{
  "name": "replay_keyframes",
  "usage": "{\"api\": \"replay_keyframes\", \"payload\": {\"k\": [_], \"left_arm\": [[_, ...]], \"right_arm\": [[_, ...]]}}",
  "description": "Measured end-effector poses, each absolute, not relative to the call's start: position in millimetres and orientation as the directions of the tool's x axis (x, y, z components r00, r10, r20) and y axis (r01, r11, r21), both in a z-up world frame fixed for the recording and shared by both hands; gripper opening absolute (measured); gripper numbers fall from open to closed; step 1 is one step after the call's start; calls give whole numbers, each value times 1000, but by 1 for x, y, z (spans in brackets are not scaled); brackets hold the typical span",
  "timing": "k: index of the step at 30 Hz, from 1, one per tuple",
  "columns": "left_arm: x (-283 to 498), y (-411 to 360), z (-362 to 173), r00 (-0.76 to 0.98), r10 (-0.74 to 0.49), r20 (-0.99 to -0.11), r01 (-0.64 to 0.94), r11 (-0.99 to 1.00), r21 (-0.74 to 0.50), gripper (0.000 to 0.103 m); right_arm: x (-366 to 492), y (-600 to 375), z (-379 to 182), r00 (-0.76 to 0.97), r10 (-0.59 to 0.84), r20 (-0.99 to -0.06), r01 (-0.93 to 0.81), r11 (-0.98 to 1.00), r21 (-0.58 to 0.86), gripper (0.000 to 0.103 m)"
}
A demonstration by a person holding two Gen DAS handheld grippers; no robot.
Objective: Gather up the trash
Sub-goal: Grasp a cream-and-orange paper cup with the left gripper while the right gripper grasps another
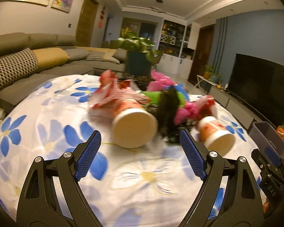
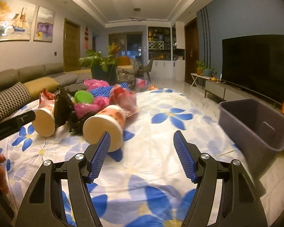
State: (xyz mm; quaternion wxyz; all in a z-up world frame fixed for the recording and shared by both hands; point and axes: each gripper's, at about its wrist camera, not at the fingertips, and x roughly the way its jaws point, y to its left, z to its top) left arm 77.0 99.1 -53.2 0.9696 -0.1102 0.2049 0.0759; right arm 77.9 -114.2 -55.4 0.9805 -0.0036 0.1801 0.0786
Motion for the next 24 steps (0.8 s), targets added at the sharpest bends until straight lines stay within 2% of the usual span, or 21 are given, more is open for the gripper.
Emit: {"api": "replay_keyframes", "payload": {"k": [11,18,21,23,24], "left_arm": [[91,122,-60,890,122,-438,-214,962,-168,84],[107,132,-63,871,86,-483,-204,959,-197,83],[114,135,-65,863,70,-501,-197,958,-206,77],[122,139,-68,846,56,-530,-197,957,-213,65],[125,139,-69,840,46,-541,-192,957,-217,56]], "right_arm": [[114,-84,-64,890,170,-423,-194,981,-13,59],[130,-72,-65,866,178,-468,-224,973,-46,43],[135,-69,-67,857,183,-482,-235,971,-51,30],[139,-68,-69,848,186,-496,-242,969,-51,21],[140,-68,-70,845,188,-501,-245,968,-50,15]]}}
